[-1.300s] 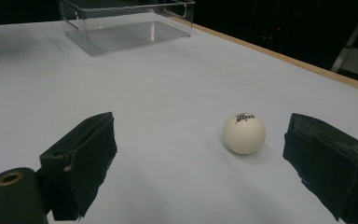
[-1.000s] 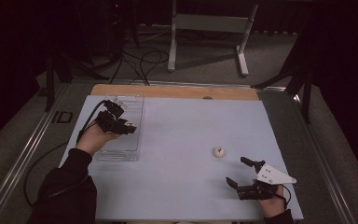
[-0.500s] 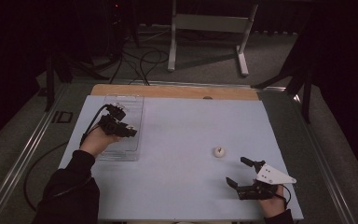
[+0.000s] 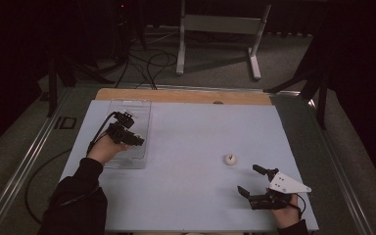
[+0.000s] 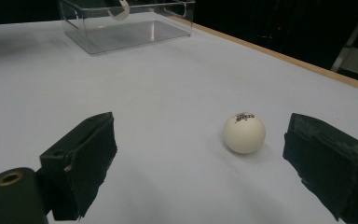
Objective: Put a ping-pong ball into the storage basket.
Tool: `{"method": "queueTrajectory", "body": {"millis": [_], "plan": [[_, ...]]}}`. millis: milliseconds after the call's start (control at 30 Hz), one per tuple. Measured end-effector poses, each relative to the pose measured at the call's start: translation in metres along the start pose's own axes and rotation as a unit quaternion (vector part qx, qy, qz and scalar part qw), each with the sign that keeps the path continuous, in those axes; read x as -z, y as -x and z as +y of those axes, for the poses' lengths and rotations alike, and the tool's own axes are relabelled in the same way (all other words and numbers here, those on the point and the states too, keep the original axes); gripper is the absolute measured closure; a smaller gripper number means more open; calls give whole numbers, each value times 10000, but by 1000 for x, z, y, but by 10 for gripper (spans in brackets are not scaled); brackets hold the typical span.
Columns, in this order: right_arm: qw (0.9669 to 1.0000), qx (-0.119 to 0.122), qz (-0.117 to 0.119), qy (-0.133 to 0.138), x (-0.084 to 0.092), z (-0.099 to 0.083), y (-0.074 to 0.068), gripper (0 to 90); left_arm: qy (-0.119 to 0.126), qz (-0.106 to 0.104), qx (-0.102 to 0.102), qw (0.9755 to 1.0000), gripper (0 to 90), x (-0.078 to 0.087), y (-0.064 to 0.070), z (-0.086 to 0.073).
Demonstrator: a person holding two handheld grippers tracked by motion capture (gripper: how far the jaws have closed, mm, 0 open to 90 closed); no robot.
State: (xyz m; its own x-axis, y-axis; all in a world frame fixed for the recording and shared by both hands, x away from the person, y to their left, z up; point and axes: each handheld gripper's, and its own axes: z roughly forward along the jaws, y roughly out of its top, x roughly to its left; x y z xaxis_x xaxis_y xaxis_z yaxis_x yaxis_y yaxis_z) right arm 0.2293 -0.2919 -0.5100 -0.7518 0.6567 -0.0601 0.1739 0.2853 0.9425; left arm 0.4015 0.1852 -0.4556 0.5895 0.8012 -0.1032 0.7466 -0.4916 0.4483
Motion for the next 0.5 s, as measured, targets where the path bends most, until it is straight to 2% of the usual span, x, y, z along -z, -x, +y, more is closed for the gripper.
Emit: {"method": "queueTrajectory", "body": {"millis": [100, 333, 500], "plan": [[10000, 0, -3, -1, 0, 0, 0, 92, -9, 27, 65, 10000, 513, -1, 0, 1], [10000, -1, -8, -12, 0, 0, 0, 92, -19, -10, 67, 10000, 487, 0, 1, 1], [10000, 8, -13, -13, 0, 0, 0, 92, -50, 103, 177, 9998, 279, 3, 1, 2]]}}
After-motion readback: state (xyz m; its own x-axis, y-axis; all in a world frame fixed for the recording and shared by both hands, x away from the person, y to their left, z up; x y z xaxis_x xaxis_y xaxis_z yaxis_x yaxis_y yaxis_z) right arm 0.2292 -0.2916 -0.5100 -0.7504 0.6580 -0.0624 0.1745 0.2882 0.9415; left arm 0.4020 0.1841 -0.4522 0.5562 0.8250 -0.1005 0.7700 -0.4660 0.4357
